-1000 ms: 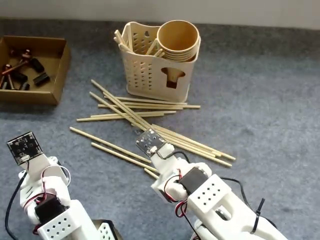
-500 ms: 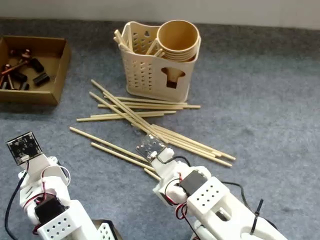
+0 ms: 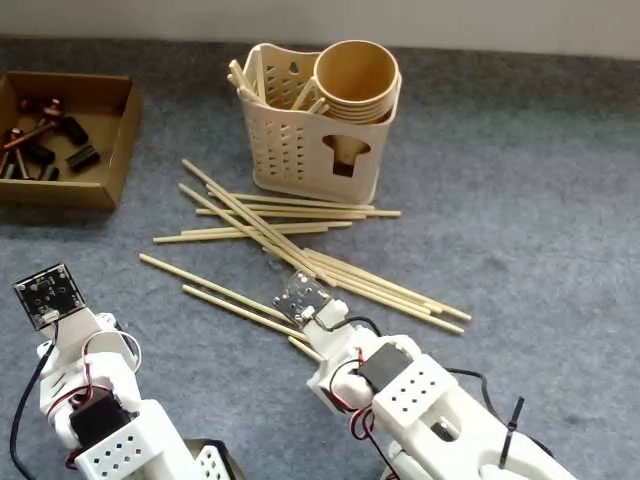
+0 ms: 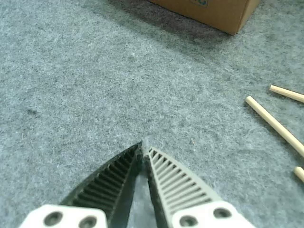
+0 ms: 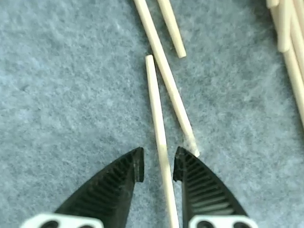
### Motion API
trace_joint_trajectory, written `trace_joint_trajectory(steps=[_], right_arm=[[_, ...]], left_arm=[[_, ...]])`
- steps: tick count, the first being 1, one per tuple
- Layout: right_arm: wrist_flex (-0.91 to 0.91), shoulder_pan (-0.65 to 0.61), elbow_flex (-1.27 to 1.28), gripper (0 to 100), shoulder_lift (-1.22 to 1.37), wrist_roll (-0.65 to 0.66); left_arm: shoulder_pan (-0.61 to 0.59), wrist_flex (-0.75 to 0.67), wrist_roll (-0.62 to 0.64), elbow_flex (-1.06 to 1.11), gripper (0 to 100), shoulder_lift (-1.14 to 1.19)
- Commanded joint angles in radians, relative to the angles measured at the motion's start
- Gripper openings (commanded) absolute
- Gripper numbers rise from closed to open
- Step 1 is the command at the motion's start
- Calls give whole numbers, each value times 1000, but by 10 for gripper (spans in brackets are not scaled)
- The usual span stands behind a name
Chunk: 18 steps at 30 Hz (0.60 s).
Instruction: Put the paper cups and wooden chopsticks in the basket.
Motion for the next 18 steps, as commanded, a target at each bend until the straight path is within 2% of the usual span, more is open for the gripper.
trace_joint_trajectory(steps=[1,6,12,16,18], right_arm=[[-30,-4,-12,108,97,6],[-31,-4,-44,108,262,6],[-28,-4,-94,104,292,6],[-25,-5,-99,11,291,11],[-25,-5,-101,5,291,11]], left_arm=[[-12,3,-6,19,5,-2],[-12,3,-6,19,5,-2],[-12,3,-6,19,5,-2],[-12,3,-6,19,5,-2],[-12,3,-6,19,5,-2]])
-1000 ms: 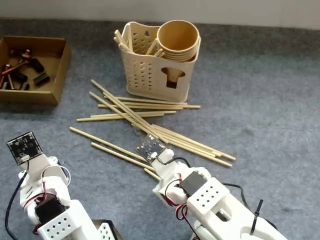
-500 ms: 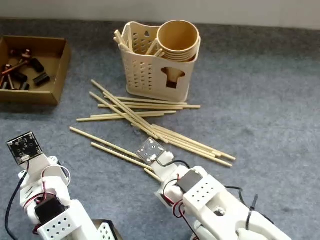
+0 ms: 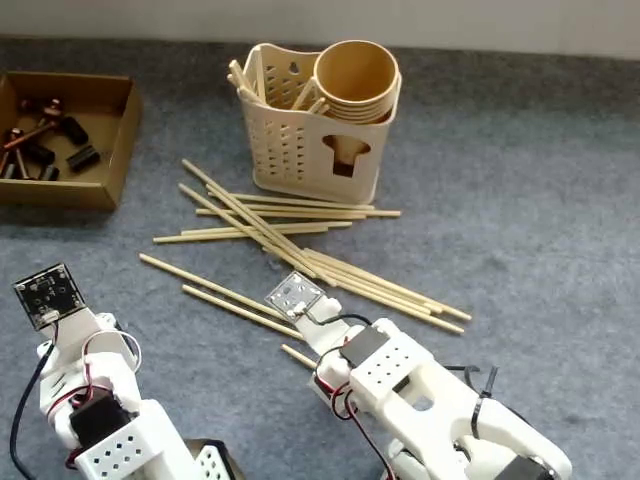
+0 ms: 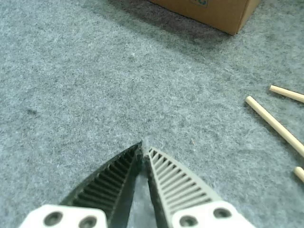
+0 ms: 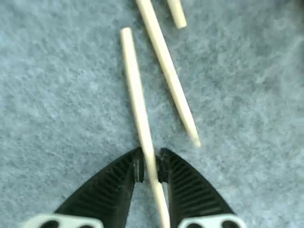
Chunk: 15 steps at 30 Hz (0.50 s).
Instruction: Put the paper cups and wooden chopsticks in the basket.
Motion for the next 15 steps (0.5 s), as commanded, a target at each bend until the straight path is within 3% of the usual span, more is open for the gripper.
trace_joint_trajectory(steps=[1,8,15], right_arm=[[-12,-8,-15,5,-2,6],[-8,-7,-15,5,-53,8],[88,-7,-15,5,-354,8]], left_arm=[[-12,3,-6,19,5,-2],[-12,3,-6,19,5,-2],[-12,3,-6,19,5,-2]])
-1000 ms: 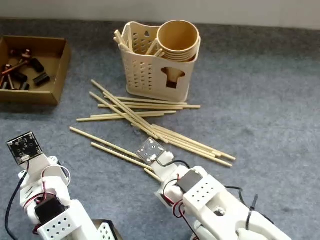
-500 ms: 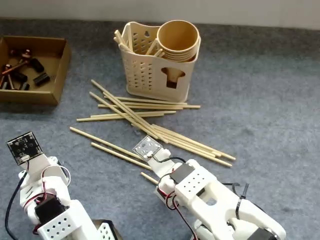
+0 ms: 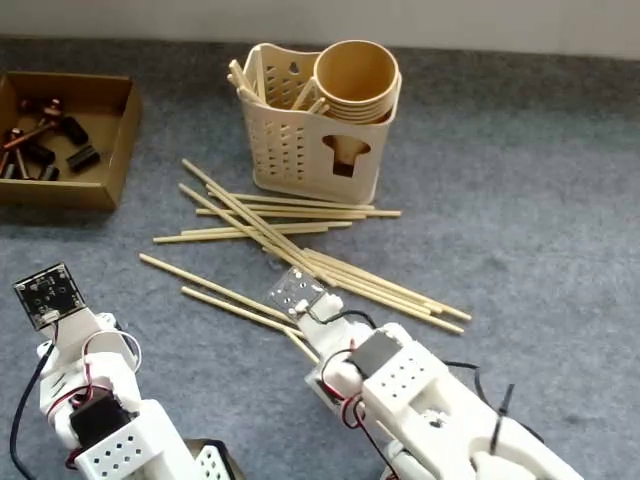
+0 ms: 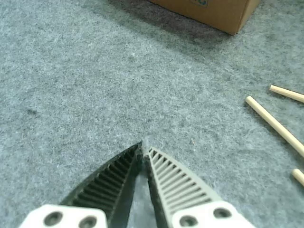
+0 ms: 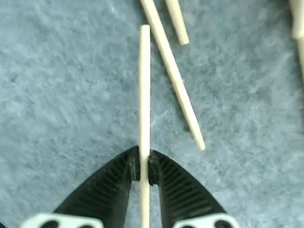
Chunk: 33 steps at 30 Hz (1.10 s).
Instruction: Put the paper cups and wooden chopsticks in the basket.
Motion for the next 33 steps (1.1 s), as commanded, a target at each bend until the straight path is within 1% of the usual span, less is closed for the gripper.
trace_joint_trajectory(steps=[1,5,13,23,27,33], right_arm=[[31,-2,-16,5,-163,8],[31,-2,-13,5,-282,8],[22,-2,-30,5,-412,8],[15,-2,-245,5,-473,3],[-105,-1,-343,5,-470,3],[-392,-1,-369,5,-469,8]], left_arm=[[-12,3,-6,19,5,-2],[-12,3,-6,19,5,-1],[-10,3,-6,19,5,-1],[-12,3,-6,19,5,-1],[-12,3,-6,19,5,-1],[-12,3,-6,19,5,-1]])
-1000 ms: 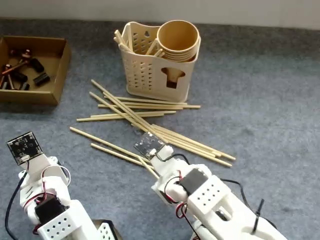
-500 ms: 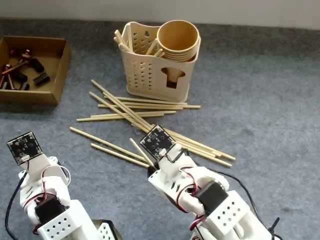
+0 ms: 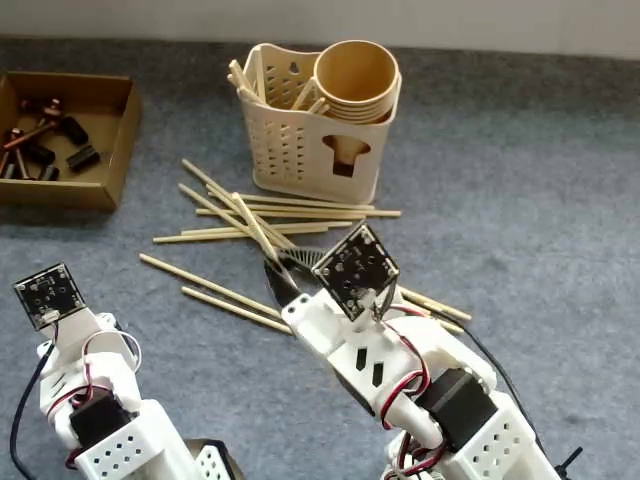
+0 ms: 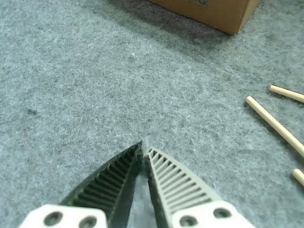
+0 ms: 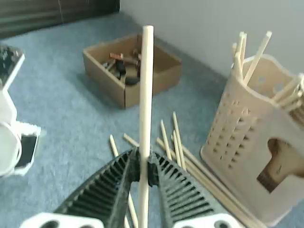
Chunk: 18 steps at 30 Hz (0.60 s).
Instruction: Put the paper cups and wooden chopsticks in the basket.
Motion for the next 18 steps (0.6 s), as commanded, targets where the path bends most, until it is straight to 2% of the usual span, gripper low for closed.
trace_joint_trajectory(steps=[1,7,12,18], right_arm=[[-188,-2,-42,5,-5,8],[-415,7,-42,5,-2,9],[-615,111,-42,5,105,9],[-941,223,-50,5,328,5]], left_arm=[[-12,3,-6,19,5,-1],[-12,3,-6,19,5,-1],[-12,3,-6,19,5,-1],[-12,3,-6,19,5,-1]])
